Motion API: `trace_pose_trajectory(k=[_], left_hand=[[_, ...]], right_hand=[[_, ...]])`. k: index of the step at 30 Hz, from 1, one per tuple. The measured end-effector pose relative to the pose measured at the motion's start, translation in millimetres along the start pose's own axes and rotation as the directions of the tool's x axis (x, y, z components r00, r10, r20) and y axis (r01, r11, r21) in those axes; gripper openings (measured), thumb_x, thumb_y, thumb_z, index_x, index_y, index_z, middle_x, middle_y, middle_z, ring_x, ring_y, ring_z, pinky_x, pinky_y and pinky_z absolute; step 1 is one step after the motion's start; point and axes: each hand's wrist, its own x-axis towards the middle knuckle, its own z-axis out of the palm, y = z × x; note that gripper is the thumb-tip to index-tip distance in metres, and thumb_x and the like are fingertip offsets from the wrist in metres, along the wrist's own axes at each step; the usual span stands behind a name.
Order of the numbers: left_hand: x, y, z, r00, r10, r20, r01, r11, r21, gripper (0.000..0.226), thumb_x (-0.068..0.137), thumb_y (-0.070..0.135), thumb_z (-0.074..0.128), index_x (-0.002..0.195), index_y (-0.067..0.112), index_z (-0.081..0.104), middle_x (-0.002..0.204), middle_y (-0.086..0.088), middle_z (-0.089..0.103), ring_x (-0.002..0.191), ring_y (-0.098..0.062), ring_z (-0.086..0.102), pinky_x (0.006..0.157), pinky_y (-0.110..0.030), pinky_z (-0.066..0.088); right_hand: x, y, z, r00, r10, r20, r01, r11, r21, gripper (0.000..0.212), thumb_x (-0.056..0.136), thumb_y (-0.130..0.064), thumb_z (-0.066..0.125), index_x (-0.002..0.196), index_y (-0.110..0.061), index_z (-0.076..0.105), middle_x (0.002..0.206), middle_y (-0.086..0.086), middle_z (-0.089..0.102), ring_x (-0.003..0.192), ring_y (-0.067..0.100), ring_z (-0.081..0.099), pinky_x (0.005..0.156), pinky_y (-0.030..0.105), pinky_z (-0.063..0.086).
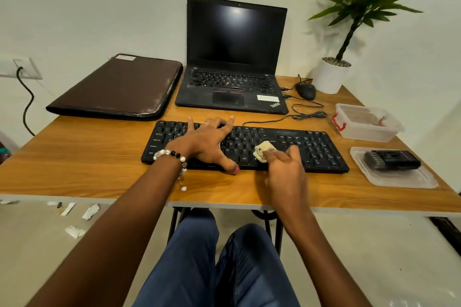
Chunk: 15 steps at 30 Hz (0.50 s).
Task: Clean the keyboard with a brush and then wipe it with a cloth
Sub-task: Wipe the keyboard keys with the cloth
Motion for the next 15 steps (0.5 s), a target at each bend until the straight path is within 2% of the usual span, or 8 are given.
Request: trace_pose_trajectory(k=[1, 3, 5, 6, 8, 11, 13, 15], left_hand=[[0, 0, 1, 1.0, -0.001, -0.005, 0.001, 1.0, 0.004, 0.13, 0.061, 0.073, 0.069, 0.152, 0.027, -0.011, 0.158, 0.003, 0.006, 0.146, -0.027, 0.003, 0.108, -0.068, -0.015], [0, 0, 1, 1.0, -0.004, -0.007, 0.004, 1.0, 0.009, 0.13, 0.062, 0.073, 0.069, 0.152, 0.026, -0.011, 0.158, 0.003, 0.006, 0.146, -0.027, 0.003, 0.108, -0.068, -0.015], [1, 0, 1, 1.0, -0.003, -0.004, 0.003, 1.0, 0.012, 0.13, 0.061, 0.073, 0.069, 0.152, 0.025, -0.011, 0.158, 0.002, 0.005, 0.146, -0.028, 0.002, 0.108, -0.068, -0.014], [1, 0, 1, 1.0, -0.003, -0.001, 0.003, 1.0, 0.012, 0.131, 0.061, 0.073, 0.069, 0.152, 0.026, -0.012, 0.158, 0.001, 0.005, 0.146, -0.028, 0.002, 0.108, -0.068, -0.014], [2, -1, 1, 1.0, -0.003, 0.001, 0.003, 1.0, 0.007, 0.13, 0.061, 0.073, 0.069, 0.152, 0.026, -0.011, 0.158, 0.001, 0.005, 0.146, -0.029, 0.002, 0.108, -0.068, -0.015], [1, 0, 1, 1.0, -0.002, -0.002, 0.002, 1.0, 0.002, 0.129, 0.062, 0.072, 0.07, 0.152, 0.026, -0.01, 0.158, 0.001, 0.006, 0.146, -0.029, 0.003, 0.108, -0.067, -0.016], [2, 0, 2, 1.0, -0.005, -0.001, 0.005, 1.0, 0.002, 0.129, 0.061, 0.072, 0.07, 0.152, 0.026, -0.009, 0.157, 0.002, 0.006, 0.145, -0.028, 0.003, 0.108, -0.067, -0.016], [2, 1, 3, 1.0, -0.006, -0.004, 0.006, 1.0, 0.006, 0.129, 0.061, 0.073, 0.069, 0.153, 0.026, -0.009, 0.157, 0.003, 0.006, 0.145, -0.029, 0.003, 0.108, -0.067, -0.016]], right_hand=[[-3, -6, 3, 0.999, 0.022, 0.026, -0.022, 1.0, -0.004, 0.032, 0.096, -0.011, 0.048, 0.126, -0.009, 0.057, 0.117, 0.006, 0.05, 0.101, 0.018, 0.053, 0.086, 0.033, 0.047], [-12, -12, 4, 0.998, 0.006, 0.061, -0.01, 0.998, 0.062, 0.053, 0.089, -0.004, 0.058, 0.14, -0.013, 0.046, 0.132, 0.004, 0.045, 0.115, 0.014, 0.045, 0.097, 0.023, 0.041], [-9, -7, -3, 0.992, -0.027, 0.127, 0.02, 0.998, 0.055, 0.065, 0.081, 0.003, 0.063, 0.14, -0.016, 0.047, 0.134, 0.004, 0.044, 0.11, 0.009, 0.045, 0.102, 0.019, 0.036], [-5, 0, -7, 0.986, -0.071, 0.154, 0.074, 0.997, -0.013, 0.064, 0.079, 0.006, 0.063, 0.138, -0.016, 0.05, 0.131, 0.005, 0.047, 0.104, 0.008, 0.044, 0.101, 0.02, 0.037], [6, 10, -20, 0.989, -0.05, 0.137, 0.055, 0.998, -0.037, 0.056, 0.081, 0.003, 0.063, 0.133, -0.016, 0.055, 0.125, 0.009, 0.049, 0.101, 0.012, 0.047, 0.093, 0.024, 0.043], [16, 5, -24, 0.997, 0.07, 0.034, -0.065, 0.992, -0.111, 0.043, 0.091, -0.007, 0.056, 0.132, -0.018, 0.054, 0.132, 0.012, 0.042, 0.102, 0.017, 0.052, 0.088, 0.031, 0.048], [16, -7, -14, 0.999, 0.027, 0.044, -0.019, 0.984, -0.178, 0.037, 0.092, -0.009, 0.055, 0.128, -0.015, 0.057, 0.132, 0.014, 0.043, 0.102, 0.018, 0.054, 0.087, 0.031, 0.048], [11, -16, -4, 0.993, -0.08, 0.088, 0.098, 0.97, -0.224, 0.043, 0.091, -0.008, 0.057, 0.134, -0.014, 0.053, 0.13, 0.015, 0.044, 0.102, 0.019, 0.054, 0.091, 0.028, 0.047]])
